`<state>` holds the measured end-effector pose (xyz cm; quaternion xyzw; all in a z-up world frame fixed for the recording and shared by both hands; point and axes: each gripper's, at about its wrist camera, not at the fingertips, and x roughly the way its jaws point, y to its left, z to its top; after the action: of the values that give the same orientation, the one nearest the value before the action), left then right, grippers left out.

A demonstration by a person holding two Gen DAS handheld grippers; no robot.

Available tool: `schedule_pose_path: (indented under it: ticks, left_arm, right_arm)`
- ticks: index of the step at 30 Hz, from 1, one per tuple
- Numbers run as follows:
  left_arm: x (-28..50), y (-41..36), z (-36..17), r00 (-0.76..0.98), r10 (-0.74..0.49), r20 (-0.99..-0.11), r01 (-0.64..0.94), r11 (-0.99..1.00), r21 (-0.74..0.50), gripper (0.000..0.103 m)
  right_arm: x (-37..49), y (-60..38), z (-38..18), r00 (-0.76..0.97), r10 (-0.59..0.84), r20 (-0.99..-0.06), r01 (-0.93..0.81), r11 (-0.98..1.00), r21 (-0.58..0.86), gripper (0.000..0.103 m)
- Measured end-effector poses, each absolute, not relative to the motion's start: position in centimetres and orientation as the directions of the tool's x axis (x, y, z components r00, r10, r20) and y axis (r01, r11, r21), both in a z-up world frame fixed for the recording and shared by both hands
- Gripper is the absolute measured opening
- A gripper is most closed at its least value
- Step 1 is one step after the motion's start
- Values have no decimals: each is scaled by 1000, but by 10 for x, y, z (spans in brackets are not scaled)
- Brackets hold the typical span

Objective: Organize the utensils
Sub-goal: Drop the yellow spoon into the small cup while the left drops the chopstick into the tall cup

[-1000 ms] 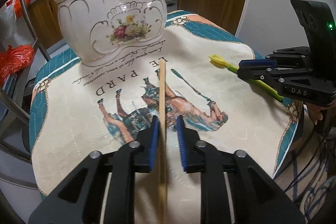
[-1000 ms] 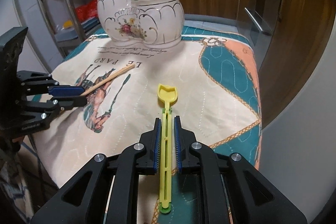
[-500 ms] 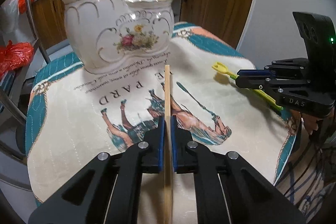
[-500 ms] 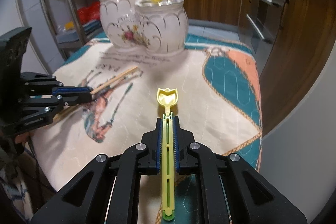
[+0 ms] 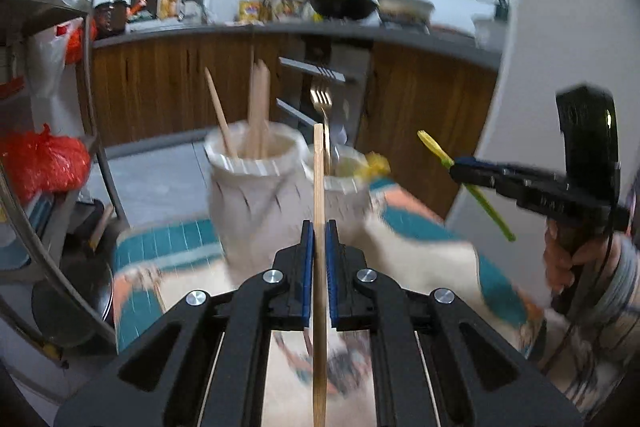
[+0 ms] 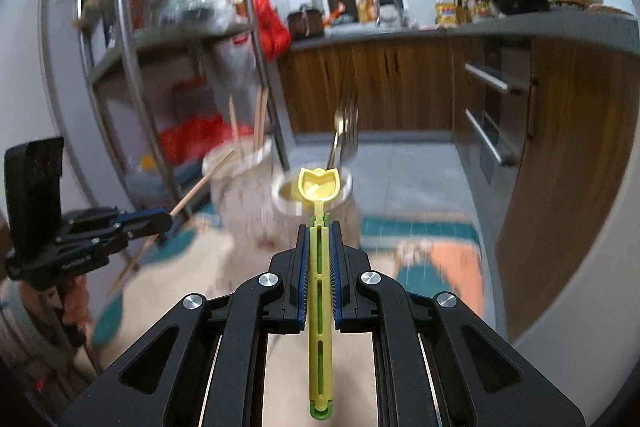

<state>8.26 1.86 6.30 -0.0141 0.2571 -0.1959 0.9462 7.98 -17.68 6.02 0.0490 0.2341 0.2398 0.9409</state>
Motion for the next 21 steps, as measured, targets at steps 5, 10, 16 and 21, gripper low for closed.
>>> schedule_pose_path:
  ticks: [5, 10, 16, 21]
  left_arm:
    - [122, 32, 89, 828, -419, -373, 362, 907, -215, 6]
    - [152, 42, 99, 854, -463, -238, 396, 875, -279, 6]
    - [179, 36, 95, 878, -445, -175, 382, 874, -300, 6]
    - [194, 27, 97, 907, -400, -134, 360, 899, -248, 6]
  right_arm:
    - [115, -174, 78, 785, 514, -346, -437, 855, 279, 11]
    - [153, -164, 84, 769, 582, -266, -480, 800, 360, 11]
    - [190, -154, 74, 748, 625, -222, -502, 752, 428, 11]
    - [201, -143, 64, 742, 635, -215, -514, 745, 425, 11]
